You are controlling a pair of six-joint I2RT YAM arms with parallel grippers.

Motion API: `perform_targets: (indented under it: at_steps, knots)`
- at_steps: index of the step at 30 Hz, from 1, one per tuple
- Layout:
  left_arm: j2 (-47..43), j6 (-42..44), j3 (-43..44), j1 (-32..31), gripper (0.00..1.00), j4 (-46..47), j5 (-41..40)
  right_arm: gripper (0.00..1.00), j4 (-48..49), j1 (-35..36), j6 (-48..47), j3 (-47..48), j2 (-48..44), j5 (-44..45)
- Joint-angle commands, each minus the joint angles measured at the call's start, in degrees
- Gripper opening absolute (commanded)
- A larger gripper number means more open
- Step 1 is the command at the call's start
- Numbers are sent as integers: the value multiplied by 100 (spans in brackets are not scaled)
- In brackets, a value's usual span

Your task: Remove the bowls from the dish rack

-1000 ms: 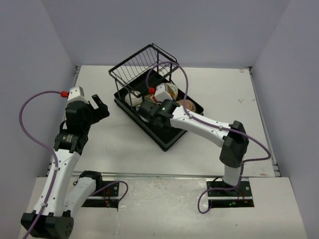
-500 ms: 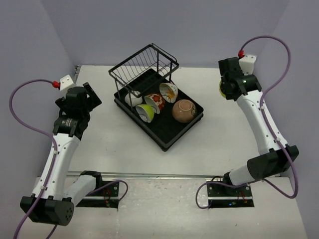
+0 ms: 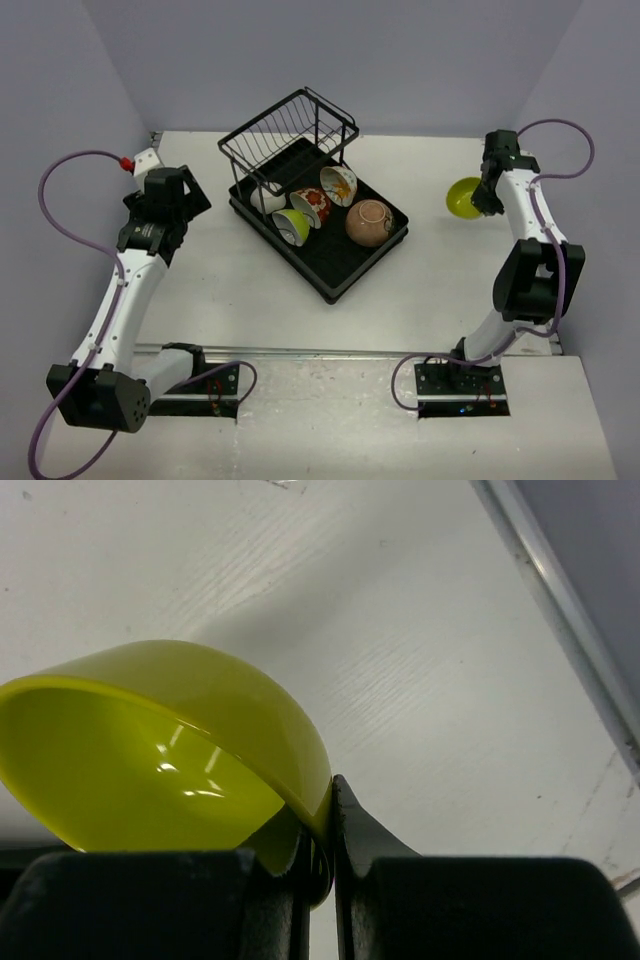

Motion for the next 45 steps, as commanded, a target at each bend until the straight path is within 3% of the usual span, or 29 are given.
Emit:
perform_targets:
  at_steps: [1,8,26,29,30,33,45]
  knots:
    - [69,152,236,40,97,271,62,0,573,-274,326,-133,165,-987]
    - [210,257,201,40,97,359,105,0,987,-846,520,-344,694,-1806]
    - [307,301,78,57,97,491,343,1,996,-1382,450,51,1679,-1622]
    - [280,301,60,66,96,517,413,21,996,-1382,459,-1,1626,-1657]
    - [280,301,51,66,96,543,457,33,1039,-1382,433,-80,1556,-1675]
    - [289,293,33,84,96,587,527,50,1022,-1382,406,-124,1460,-1666]
    - [25,266,-248,110,95,1009,1283,54,1084,-926,336,-353,-165,-1851]
